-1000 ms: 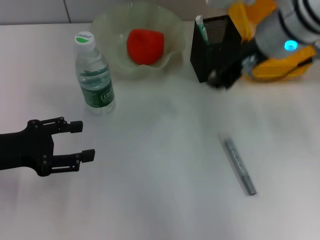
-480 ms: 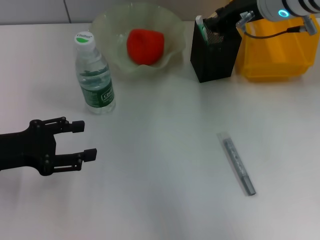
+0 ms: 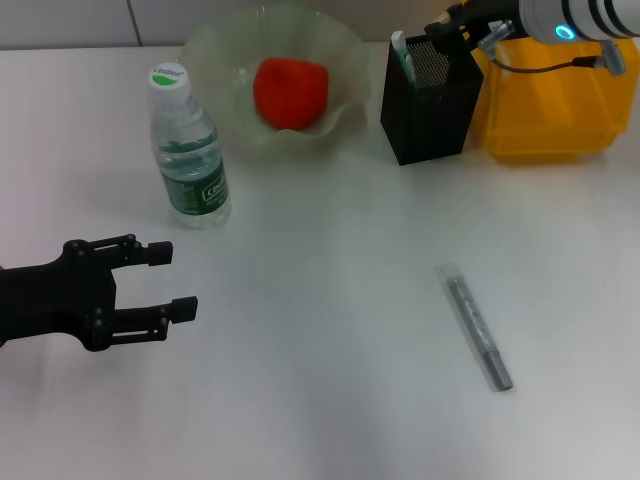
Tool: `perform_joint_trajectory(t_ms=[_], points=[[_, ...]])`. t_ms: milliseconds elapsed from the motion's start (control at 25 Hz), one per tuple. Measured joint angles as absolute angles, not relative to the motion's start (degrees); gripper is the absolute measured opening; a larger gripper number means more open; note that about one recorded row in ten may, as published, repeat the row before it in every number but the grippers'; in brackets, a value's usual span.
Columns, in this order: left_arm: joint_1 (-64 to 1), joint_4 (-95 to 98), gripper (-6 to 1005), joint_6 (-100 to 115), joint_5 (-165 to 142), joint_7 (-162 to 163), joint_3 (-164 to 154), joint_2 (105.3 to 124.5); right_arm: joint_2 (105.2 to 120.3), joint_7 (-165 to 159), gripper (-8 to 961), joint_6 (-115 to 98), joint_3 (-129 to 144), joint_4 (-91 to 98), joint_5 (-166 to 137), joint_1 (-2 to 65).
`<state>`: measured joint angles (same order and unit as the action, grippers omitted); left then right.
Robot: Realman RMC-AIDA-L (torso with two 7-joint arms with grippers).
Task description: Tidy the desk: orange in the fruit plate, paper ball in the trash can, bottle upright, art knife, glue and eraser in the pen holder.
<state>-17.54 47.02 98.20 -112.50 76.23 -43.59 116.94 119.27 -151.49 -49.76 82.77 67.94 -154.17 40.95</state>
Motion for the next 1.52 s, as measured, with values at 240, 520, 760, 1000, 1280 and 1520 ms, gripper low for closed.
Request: perform_joint_trajectory(t_ms=[240, 520, 760, 1000, 1280, 1520], points=[[-17.65, 46.96, 786, 98.09, -112.5, 76.0, -43.59, 117.08, 119.19, -151.38, 347, -49.68, 82.88, 67.22, -154.17, 41.2], [-17.67, 46.93, 786, 97.99, -112.5, 75.85, -43.59, 117.1, 119.18, -151.51, 542, -52.8, 82.73, 68.75, -154.16, 40.99], [-17.73, 46.93, 786, 97.99, -112.5, 75.78, -43.78, 117.0, 119.23, -153.96, 547, -70.17, 82.65, 76.9, -154.15, 40.96], [-17.76, 46.93, 786, 98.0, -112.5, 74.9, -44.02, 116.99, 119.32, -158.43, 568, -88.48, 83.16, 84.0, -154.05, 41.93], [-17.76, 46.93, 786, 98.29, -112.5, 74.4, -44.03, 116.77, 119.55, -163.52, 695, -98.6, 88.51, 84.73, -154.29, 42.26], [-17.75, 46.93, 786, 98.19, -112.5, 74.38, -44.03, 116.71, 119.63, -167.58, 810, -100.32, 94.59, 84.57, -155.42, 41.67]])
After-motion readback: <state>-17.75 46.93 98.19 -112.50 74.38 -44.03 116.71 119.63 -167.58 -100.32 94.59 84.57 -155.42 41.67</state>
